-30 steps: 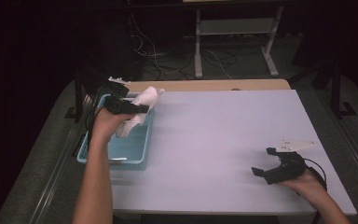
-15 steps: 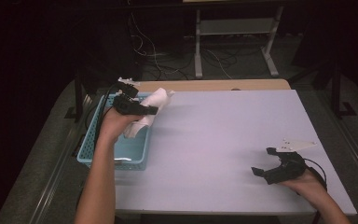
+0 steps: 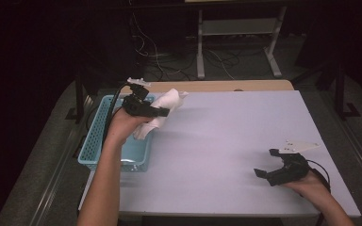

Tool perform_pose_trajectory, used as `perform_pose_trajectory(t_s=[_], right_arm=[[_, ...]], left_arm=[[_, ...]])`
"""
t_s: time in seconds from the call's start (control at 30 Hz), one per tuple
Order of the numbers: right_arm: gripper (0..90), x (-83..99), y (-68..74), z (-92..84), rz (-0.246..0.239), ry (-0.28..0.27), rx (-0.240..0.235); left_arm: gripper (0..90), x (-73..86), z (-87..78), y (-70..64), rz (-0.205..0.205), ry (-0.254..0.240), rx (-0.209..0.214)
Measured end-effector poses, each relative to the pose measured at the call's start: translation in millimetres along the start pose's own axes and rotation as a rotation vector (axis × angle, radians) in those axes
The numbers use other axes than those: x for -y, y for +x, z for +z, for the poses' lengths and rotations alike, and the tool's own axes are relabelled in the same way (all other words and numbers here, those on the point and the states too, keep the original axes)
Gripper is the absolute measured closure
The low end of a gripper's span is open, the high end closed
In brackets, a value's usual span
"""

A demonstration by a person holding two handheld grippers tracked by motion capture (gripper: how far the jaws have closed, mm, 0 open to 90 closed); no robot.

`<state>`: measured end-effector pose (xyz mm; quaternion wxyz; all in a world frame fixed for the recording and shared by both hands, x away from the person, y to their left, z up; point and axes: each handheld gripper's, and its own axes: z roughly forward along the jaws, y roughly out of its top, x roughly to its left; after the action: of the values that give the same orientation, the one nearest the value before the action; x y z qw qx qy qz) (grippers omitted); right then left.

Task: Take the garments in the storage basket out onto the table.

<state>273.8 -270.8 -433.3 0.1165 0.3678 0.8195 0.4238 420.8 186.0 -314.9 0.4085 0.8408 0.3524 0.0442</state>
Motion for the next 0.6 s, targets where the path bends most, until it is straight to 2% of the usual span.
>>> perform_pose_trajectory(t_s=[0.47,0.6], right_arm=[[0.0,0.1,0.4,0.5,-0.003,0.004,-0.003],[0.0,0.1,-0.1,0.4,-0.003,0.004,-0.004]], left_arm=[[50.4,-7.2,20.9,-21.9,0.038,0.013,0.057],[50.4,-8.1,26.8,-28.1,0.049,0.024,0.059]])
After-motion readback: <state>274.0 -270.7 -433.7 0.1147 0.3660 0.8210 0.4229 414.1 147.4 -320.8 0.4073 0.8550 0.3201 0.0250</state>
